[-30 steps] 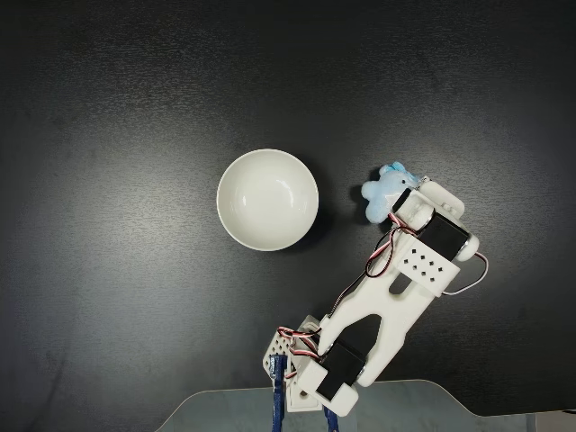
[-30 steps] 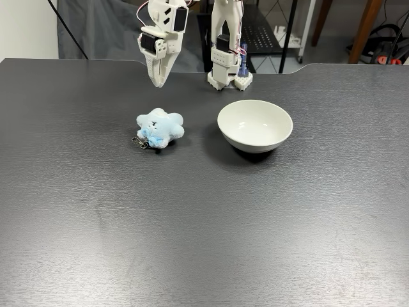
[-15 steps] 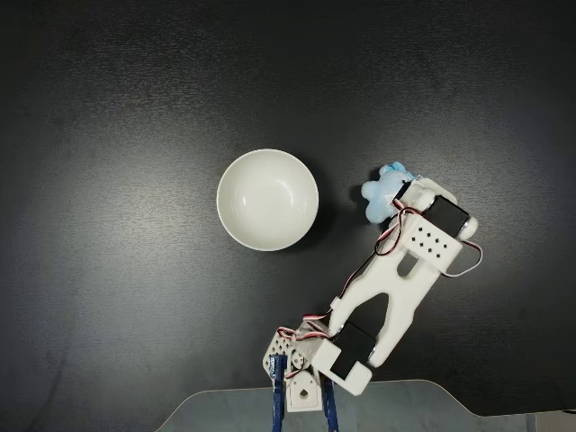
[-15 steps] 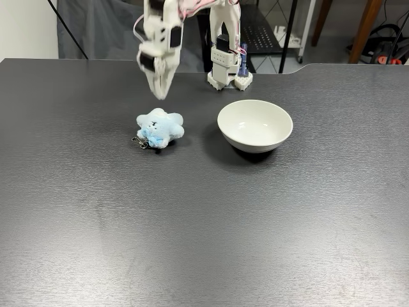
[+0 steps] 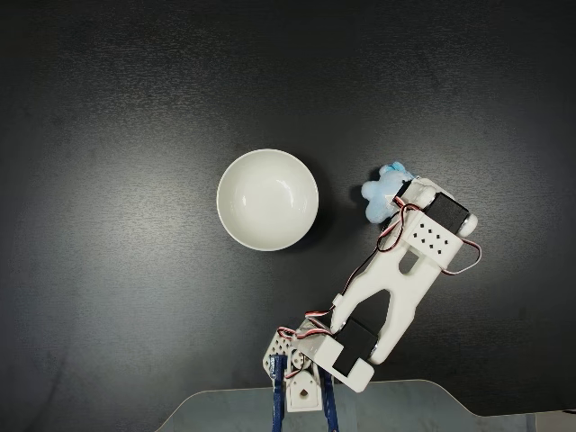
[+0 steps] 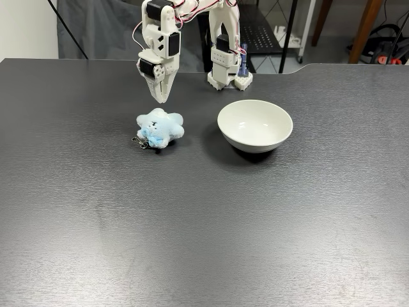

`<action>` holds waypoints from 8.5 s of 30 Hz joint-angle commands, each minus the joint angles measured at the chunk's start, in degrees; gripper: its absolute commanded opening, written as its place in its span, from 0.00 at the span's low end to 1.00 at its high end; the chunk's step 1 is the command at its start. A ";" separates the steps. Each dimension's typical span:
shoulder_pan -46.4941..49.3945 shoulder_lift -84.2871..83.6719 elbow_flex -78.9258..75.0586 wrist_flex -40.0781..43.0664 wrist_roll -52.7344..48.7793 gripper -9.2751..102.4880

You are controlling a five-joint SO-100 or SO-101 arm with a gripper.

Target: Grasp a skyblue doll and put it in the white bowl.

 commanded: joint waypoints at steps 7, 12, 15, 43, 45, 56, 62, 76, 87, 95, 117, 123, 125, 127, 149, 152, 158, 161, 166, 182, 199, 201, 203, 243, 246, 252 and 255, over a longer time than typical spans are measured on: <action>0.09 0.62 -3.43 0.53 -15.21 0.50; 0.00 0.88 -3.43 0.53 -15.56 0.71; -0.18 0.79 -3.43 0.53 -15.38 0.73; -0.79 -18.46 -4.39 -0.53 -16.08 0.73; -0.79 -19.16 -4.39 -0.53 -16.08 0.73; -0.88 -21.88 -12.13 -0.62 -16.00 0.73; -0.88 -22.68 -14.24 0.18 -16.08 0.69; -0.26 -21.53 -14.94 0.44 -15.82 0.10; -2.81 9.40 -17.05 1.14 -15.29 0.07; -3.69 16.35 -17.23 16.96 -15.29 0.07; -45.26 30.67 -16.00 18.19 -15.12 0.07; -48.34 23.29 -10.28 18.19 -15.12 0.07; -47.99 21.45 -8.79 18.19 -15.12 0.07; -47.90 19.60 -7.12 18.19 -15.12 0.07; -48.43 11.87 5.36 9.23 -15.12 0.07; -48.43 11.87 5.36 9.14 -15.12 0.07; -48.08 11.87 5.36 5.98 -15.12 0.07; -48.43 11.87 5.36 6.24 -15.82 0.11; -47.99 11.87 5.45 6.42 -15.21 0.26; -47.72 11.87 5.45 6.50 -15.21 0.57; -42.80 33.31 -24.61 6.77 -4.31 0.57; -40.08 35.24 -27.16 7.91 -2.81 0.56; -37.44 37.09 -27.95 10.37 -2.72 0.56; -35.16 96.94 43.33 -3.69 -2.29 0.07; -35.16 109.69 56.87 -3.78 -2.37 0.07; -35.16 109.95 67.24 -4.04 -2.37 0.07; -35.16 109.95 70.31 -4.39 -2.37 0.07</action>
